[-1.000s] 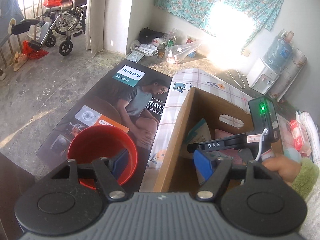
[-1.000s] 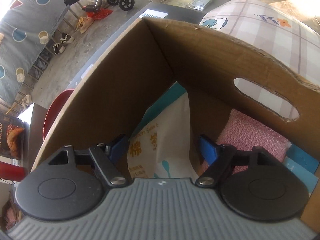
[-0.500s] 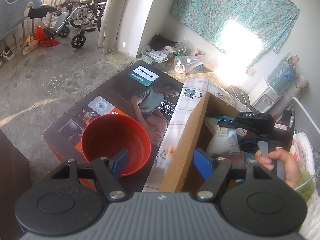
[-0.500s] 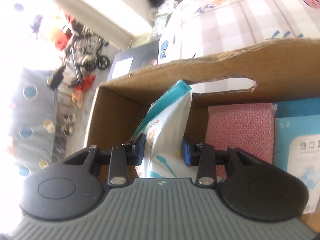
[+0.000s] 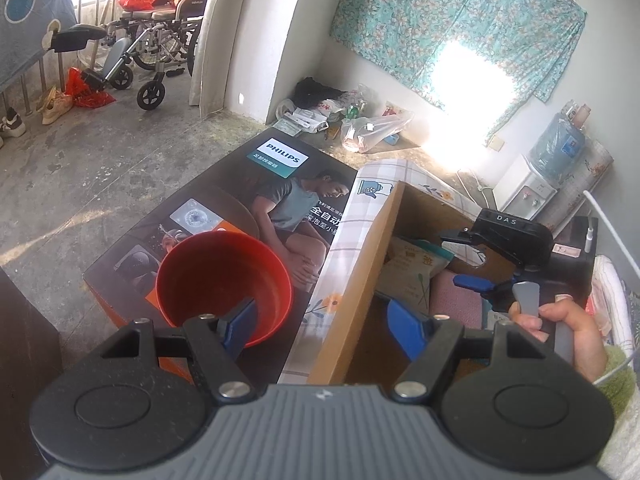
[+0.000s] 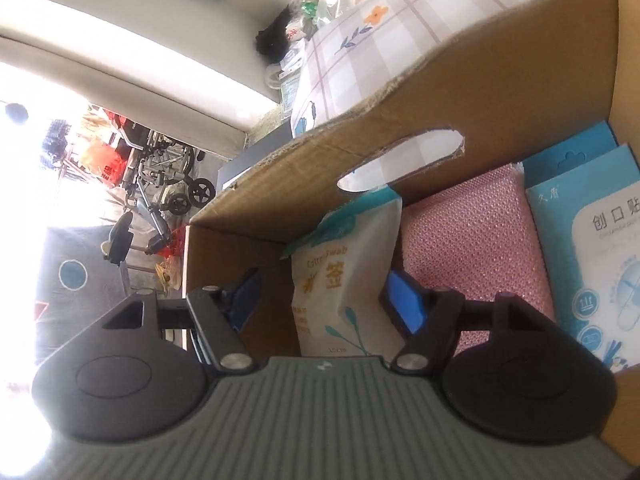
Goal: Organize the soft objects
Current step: 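Lower the cotton swab pack into the cardboard box and open the right tool, then reach the right tool to the blue wet-wipes pack and grasp it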
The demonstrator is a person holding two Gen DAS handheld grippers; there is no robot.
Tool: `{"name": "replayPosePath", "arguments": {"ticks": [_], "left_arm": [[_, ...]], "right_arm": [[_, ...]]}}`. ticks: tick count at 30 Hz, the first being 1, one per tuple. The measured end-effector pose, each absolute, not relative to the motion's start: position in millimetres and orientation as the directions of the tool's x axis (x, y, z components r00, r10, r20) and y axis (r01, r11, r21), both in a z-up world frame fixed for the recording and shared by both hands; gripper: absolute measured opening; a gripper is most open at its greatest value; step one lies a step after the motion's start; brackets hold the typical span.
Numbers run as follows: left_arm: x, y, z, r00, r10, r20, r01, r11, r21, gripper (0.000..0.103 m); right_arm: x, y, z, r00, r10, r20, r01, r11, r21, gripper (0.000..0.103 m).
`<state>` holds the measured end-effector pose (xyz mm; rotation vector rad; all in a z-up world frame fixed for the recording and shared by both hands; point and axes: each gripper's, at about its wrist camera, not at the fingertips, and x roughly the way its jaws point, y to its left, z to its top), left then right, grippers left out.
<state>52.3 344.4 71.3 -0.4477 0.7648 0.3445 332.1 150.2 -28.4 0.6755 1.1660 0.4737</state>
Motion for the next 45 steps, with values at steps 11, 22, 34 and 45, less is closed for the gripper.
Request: {"name": "replayPosePath", "arguments": {"ticks": [11,22,34,45], "left_arm": [[44,252,96,0.780,0.049,-0.624,-0.260,0.932,-0.251,0.087],[38,109,101,0.825,-0.154,-0.543,0.059,0.980,-0.188,0.093],[35,-35,52,0.739,-0.316,-0.596,0.293,0.946,-0.138,0.093],[63,-90,-10,0.692,-0.374,-0.618,0.336,0.924,-0.183,0.068]], "right_arm": [[264,49,86,0.312,0.726,-0.613,-0.408,0.685,0.603,0.083],[138,-207,125,0.732,0.395,-0.556,-0.257,0.915,0.311,0.102],[57,-314,47,0.784,0.305,-0.541,-0.060,0.904,0.423,0.102],[87,-320,21,0.719,0.368,-0.589,-0.136,0.906,0.400,0.096]]}}
